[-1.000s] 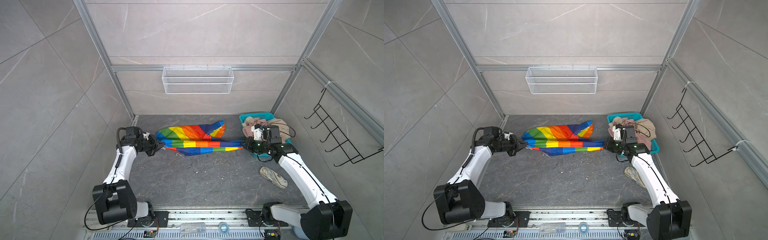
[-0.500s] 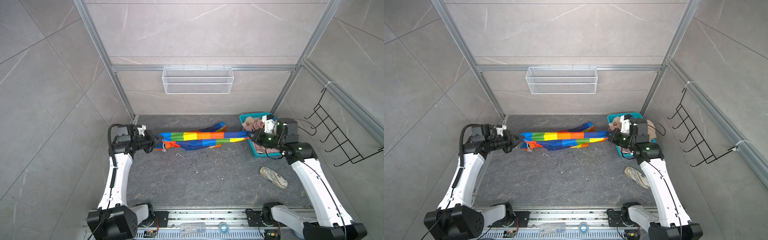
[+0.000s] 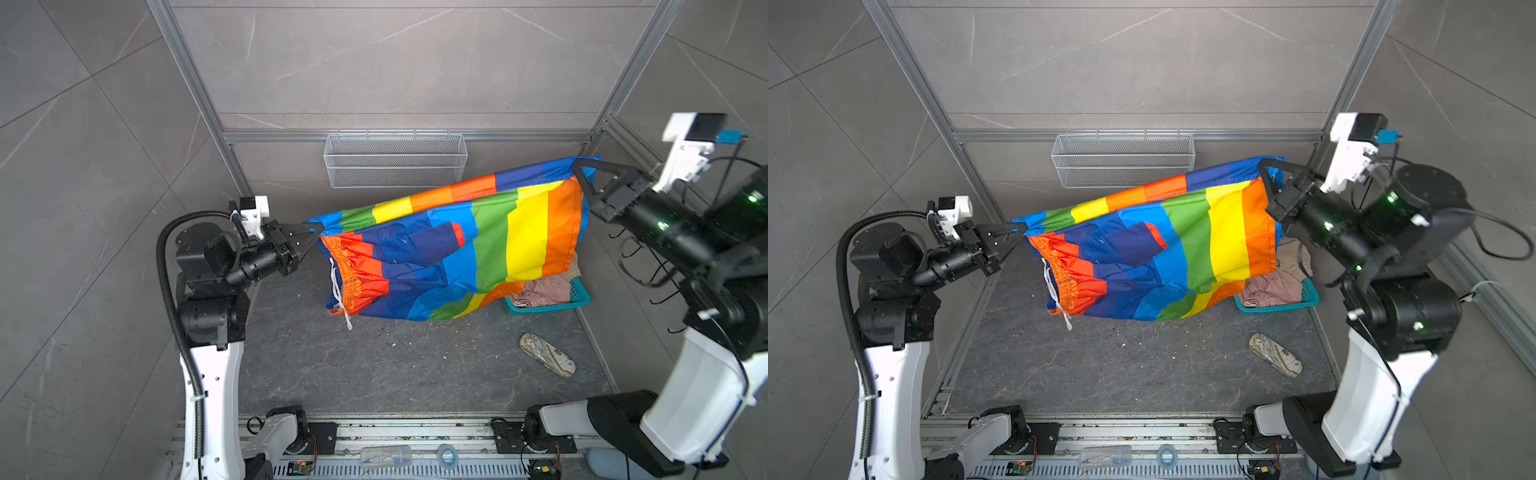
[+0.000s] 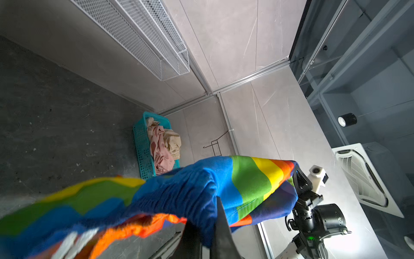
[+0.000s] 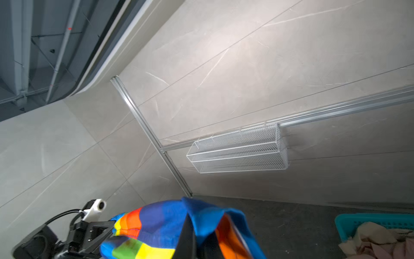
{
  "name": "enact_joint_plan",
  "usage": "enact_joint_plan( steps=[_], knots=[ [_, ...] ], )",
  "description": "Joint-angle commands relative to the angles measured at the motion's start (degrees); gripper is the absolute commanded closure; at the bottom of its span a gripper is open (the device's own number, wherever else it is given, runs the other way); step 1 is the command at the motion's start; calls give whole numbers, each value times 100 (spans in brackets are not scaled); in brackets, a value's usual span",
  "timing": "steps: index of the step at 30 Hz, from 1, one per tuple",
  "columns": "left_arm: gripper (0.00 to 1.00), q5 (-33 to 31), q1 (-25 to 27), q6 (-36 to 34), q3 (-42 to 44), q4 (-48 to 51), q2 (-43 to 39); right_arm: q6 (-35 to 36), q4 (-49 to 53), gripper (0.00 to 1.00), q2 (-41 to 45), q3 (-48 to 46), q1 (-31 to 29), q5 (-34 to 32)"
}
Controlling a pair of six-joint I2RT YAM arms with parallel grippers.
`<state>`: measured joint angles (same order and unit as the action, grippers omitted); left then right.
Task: Fold and stack the shorts
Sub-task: 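Lift the shorts with both grippers and stretch them apart above the table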
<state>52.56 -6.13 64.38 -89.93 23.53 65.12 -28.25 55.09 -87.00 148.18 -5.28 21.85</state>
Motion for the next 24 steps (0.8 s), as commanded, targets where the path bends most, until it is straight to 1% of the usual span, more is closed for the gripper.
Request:
enact_joint_plan(
  steps=[1, 5, 7, 10, 11, 12, 14, 16, 19, 24],
  knots=[
    [100, -170, -295, 109, 167, -282, 1325, 153, 161, 100, -1652, -167, 166, -456],
    [100, -228, -451, -189, 141, -448, 2739, 42, -223, 100, -3189, 35, 173, -434],
    [100, -190, -553, -189, 76, -570, 3370, -16, -169, 100, -4070, 654, 176, -451],
    [100, -127, -610, -278, -177, -571, 4193, -101, 415, 100, -5495, 2428, 144, -406],
    [100, -131, -606, -309, -247, -575, 4416, -118, 567, 100, -5856, 2896, 125, -432],
    [100, -139, -609, -332, -313, -568, 4600, -134, 641, 100, -6135, 3145, 105, -416],
    [100, -170, -609, -447, -487, -478, 4900, -116, 568, 100, -6272, 3005, 60, -365],
    [100, -197, -606, -552, -674, -407, 5144, -9, 400, 100, -6144, 2548, 5, -386],
    [100, -117, -615, -561, -887, -523, 5360, 107, 224, 100, -5692, 2063, -36, -411],
    [100, 79, -617, -494, -1093, -819, 5237, 337, 535, 100, -4827, 1961, -34, -501]
  ],
)
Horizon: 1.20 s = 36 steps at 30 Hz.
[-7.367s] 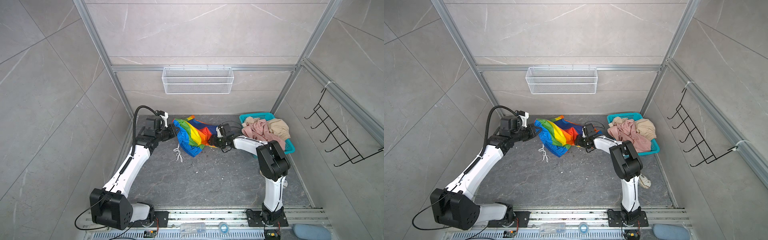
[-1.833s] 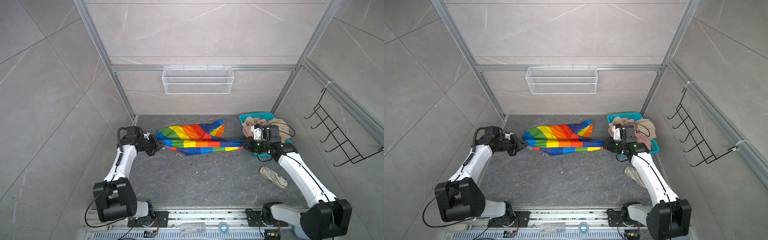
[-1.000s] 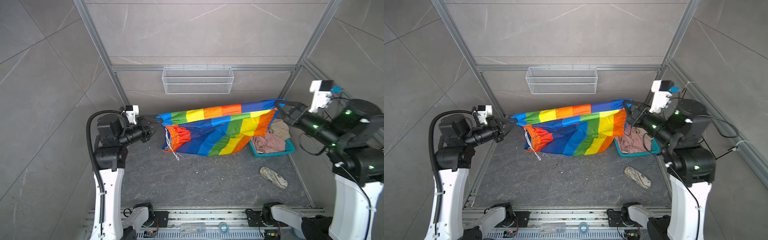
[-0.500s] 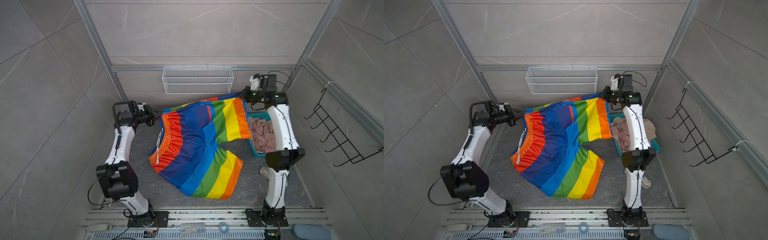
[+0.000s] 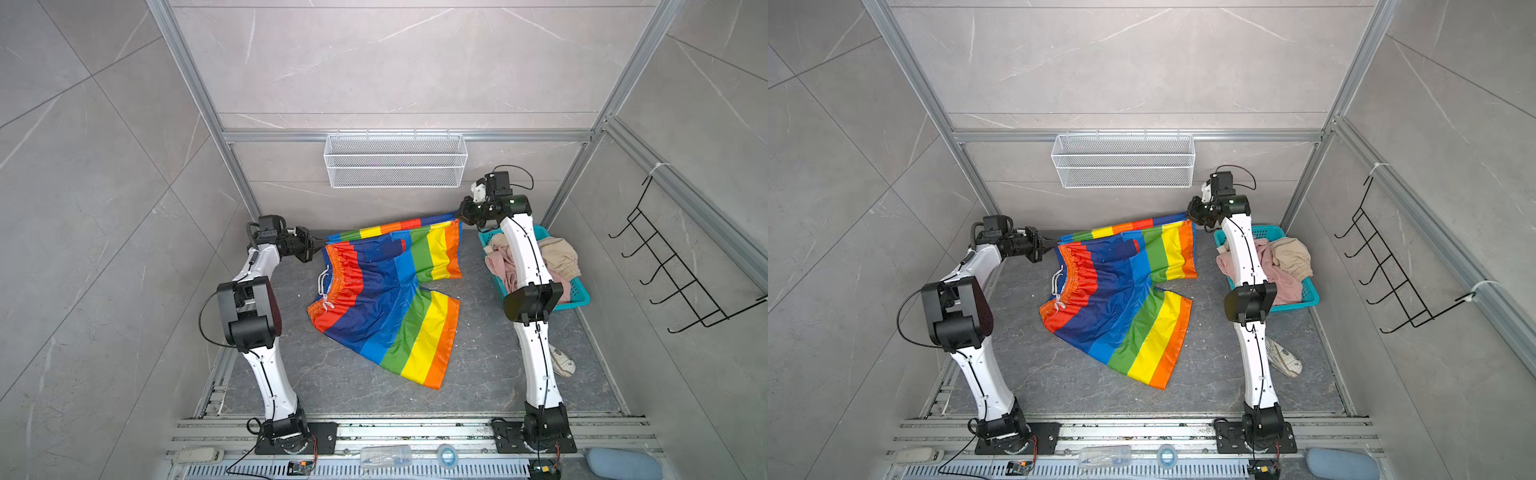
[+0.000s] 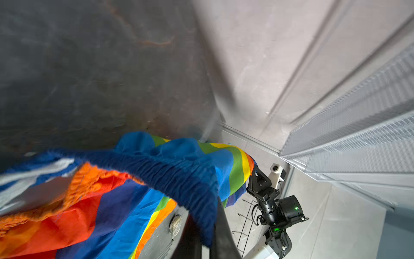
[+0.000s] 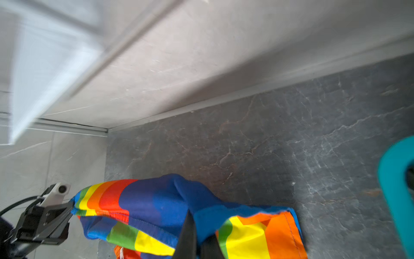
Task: Fold and stack the shorts
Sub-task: 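Lift the shorts with both grippers and stretch them apart above the table, then lower the stretched rainbow shorts flat onto the table with both grippers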
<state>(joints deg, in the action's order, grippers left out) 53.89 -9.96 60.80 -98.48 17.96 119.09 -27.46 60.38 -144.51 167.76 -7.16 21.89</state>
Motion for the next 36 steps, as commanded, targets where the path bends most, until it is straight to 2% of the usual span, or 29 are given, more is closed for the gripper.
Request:
enact_joint_plan(
  steps=[1, 3, 5, 6, 8, 11, 15, 19, 23, 27, 31, 36],
  knots=[
    [100, -28, -239, -151, -275, -251, -214, 312, 155, 100, 1154, -114, 157, -488],
    [100, 11, -248, -250, -270, -179, -312, 417, 420, 100, 1662, -577, 103, -406],
    [100, -25, -280, -526, -109, 108, -429, 653, 436, 100, 2404, -1701, -187, -622],
    [100, -80, -315, -626, 19, 206, -505, 733, 221, 100, 2873, -2520, -350, -751],
    [100, -174, -456, -684, 533, 155, -733, 614, -862, 100, 4067, -4819, -711, -844],
    [100, -350, -683, -805, 1199, 151, -1111, 173, -1795, 100, 5201, -7134, -1125, -670],
    [100, -539, -742, -934, 2111, 76, -1609, -296, -2459, 100, 5893, -9305, -1801, -770],
    [100, -577, -756, -984, 3084, -88, -1971, -931, -3464, 100, 6048, -11003, -2158, -537],
    [100, -577, -743, -1052, 3906, -208, -2318, -826, -3698, 100, 5801, -11551, -2077, -764],
    [100, -597, -656, -1199, 4524, -222, -2563, -464, -3721, 100, 5343, -11479, -1347, -721],
    [100, -577, -314, -1046, 4545, -401, -2472, -51, -3293, 100, 4935, -10534, -686, -749],
    [100, -637, 203, -806, 3635, -351, -2623, 158, -2458, 100, 5212, -9064, -408, -906]
  ],
)
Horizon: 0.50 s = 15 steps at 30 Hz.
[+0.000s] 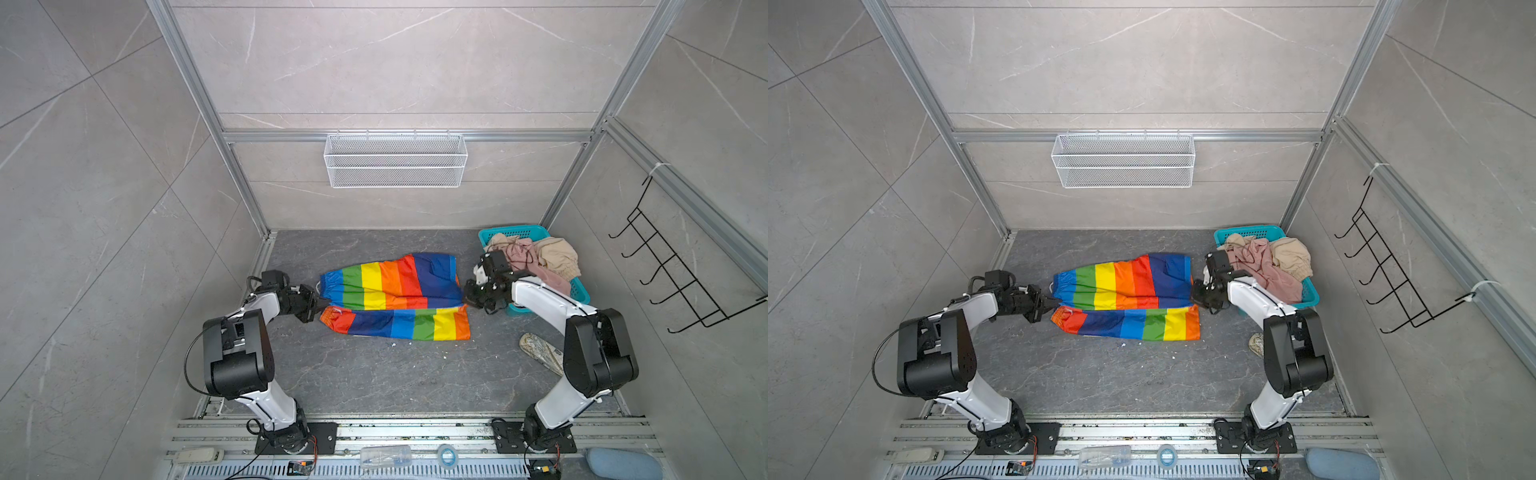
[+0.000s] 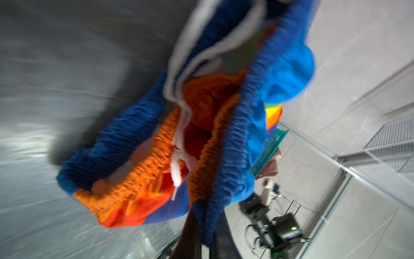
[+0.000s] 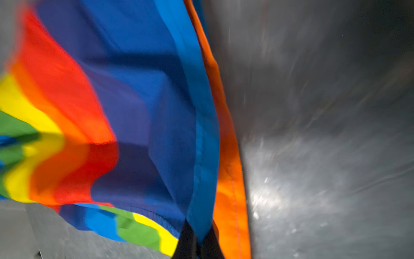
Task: Fold and stack the shorts
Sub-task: 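Lower the stretched rainbow shorts flat onto the table with both grippers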
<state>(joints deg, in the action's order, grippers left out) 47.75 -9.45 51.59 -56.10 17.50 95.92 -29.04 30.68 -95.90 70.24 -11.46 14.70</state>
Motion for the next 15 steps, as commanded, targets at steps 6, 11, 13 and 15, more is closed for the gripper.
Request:
enact_joint_plan(
  steps=[6, 11, 13, 15],
  knots=[
    [100, 9, 122, 66, -799, 36, -809, 394, 1000, 100, 1460, 431, 21, -241],
    [100, 11, 90, -27, 385, -71, -1247, 56, 455, 100, 1895, -1309, -14, 94],
    [100, 7, 85, 25, 901, -258, -1342, -30, 134, 100, 1867, -1877, -13, 221],
    [100, 48, 91, 120, 1360, -530, -1383, -44, -112, 100, 1747, -2244, -9, 210]
  ],
)
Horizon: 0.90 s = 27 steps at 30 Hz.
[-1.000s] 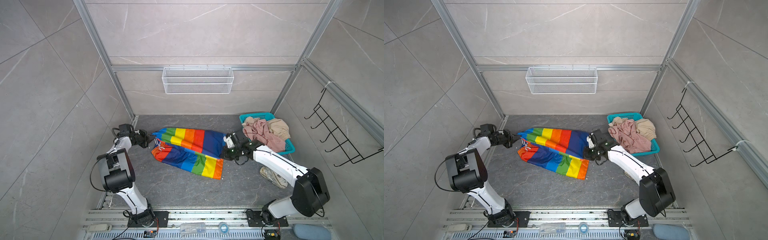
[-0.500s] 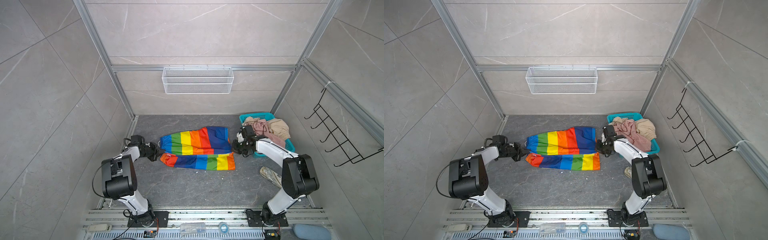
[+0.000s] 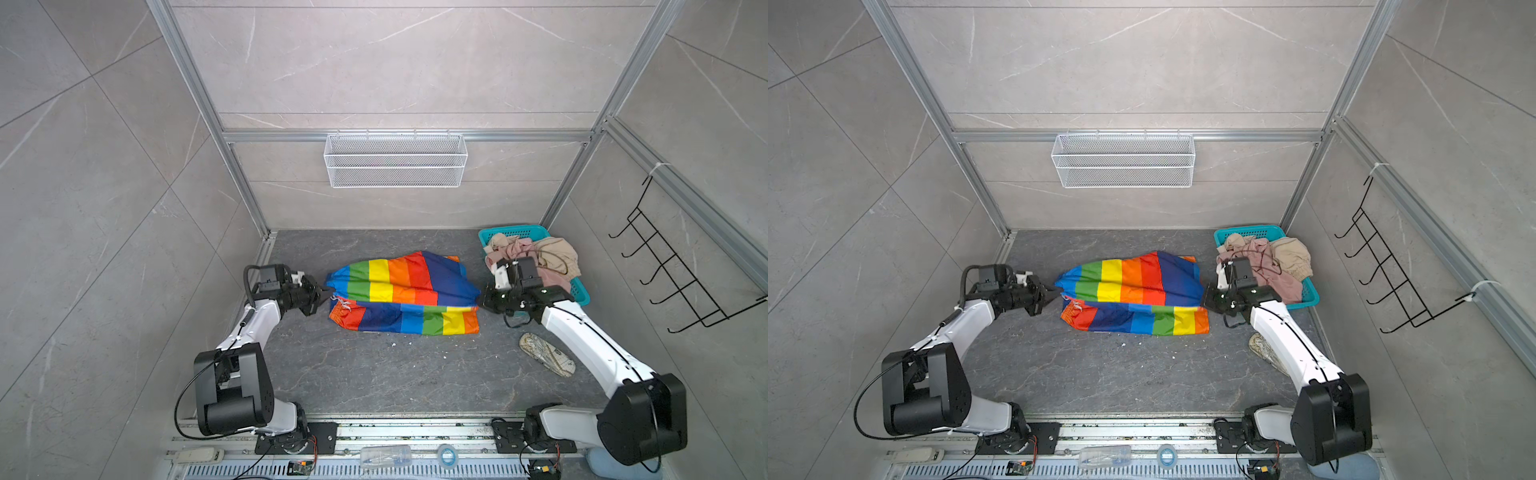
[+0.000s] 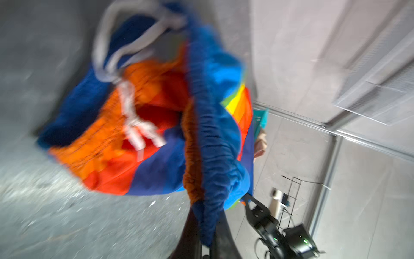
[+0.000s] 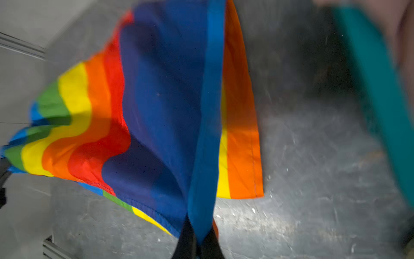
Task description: Fold and stack the shorts
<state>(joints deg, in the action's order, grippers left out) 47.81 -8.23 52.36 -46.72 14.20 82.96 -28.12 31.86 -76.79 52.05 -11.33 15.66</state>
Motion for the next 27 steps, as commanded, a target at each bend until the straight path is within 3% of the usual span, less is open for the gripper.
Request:
enact_joint_plan(
  steps=[1, 7, 22, 25, 27],
  knots=[
    [100, 25, -30, 22, 588, -254, -79, -124, -322, 100, -267, -529, -22, 125],
    [100, -104, -31, 24, 910, -576, 168, -69, -524, 100, -663, -493, -26, 169],
    [100, -368, -15, 126, 907, -818, 333, 457, 80, 100, -943, 948, 61, -267],
    [100, -372, -12, 161, 960, -949, 396, 500, -29, 100, -1109, 887, 54, -370],
    [94, -386, -12, 169, 1036, -1033, 405, 479, -123, 100, -1259, 720, 60, -371]
  ],
)
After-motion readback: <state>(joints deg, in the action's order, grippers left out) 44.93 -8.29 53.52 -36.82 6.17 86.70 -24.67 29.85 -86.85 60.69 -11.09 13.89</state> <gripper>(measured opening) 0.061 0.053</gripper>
